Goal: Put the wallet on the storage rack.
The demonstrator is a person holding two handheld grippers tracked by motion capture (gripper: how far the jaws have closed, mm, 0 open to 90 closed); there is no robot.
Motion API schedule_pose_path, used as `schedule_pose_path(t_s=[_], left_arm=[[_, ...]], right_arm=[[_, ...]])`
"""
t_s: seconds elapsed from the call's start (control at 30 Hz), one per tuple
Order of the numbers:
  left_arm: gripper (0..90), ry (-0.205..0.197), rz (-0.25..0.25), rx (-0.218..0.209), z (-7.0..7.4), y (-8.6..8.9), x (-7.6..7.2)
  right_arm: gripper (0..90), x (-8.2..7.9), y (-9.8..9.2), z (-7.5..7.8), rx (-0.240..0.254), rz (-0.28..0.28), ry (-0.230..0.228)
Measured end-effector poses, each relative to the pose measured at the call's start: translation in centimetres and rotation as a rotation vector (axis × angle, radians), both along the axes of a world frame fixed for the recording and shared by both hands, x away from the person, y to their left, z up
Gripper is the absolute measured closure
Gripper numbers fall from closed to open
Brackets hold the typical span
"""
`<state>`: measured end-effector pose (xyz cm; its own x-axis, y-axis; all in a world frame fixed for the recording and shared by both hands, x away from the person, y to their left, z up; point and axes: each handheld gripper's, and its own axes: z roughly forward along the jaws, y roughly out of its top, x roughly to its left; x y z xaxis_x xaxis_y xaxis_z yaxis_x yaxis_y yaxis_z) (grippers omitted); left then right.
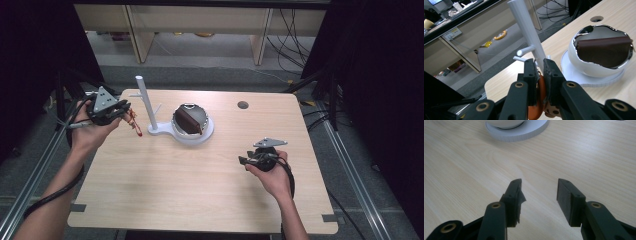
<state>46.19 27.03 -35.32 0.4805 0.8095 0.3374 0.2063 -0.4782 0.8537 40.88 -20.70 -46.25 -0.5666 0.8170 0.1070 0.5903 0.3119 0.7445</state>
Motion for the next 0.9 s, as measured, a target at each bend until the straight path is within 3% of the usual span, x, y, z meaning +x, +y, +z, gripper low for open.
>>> schedule_pose_path(t_s=[0.43,0.8,0.87,0.9], left_arm=[[80.5,-0.020,0.028,0.008,0.8,0.1,1.8],[80.5,-0.055,0.003,0.033,1.4,-0.3,2.2],[80.5,-0.046,0.016,0.032,1.5,-0.4,2.0],[80.5,-0.061,0.000,0.038,1.6,-0.5,2.2]], right_arm=[[55.9,0.0,-0.2,0.0,-0.003,0.002,0.000],[55.8,0.0,-0.1,-0.1,-0.002,0.000,-0.005],[55.8,0.1,-0.2,-0.1,-0.003,0.000,-0.005],[55.9,0.1,-0.2,-0.1,-0.002,-0.001,-0.005]])
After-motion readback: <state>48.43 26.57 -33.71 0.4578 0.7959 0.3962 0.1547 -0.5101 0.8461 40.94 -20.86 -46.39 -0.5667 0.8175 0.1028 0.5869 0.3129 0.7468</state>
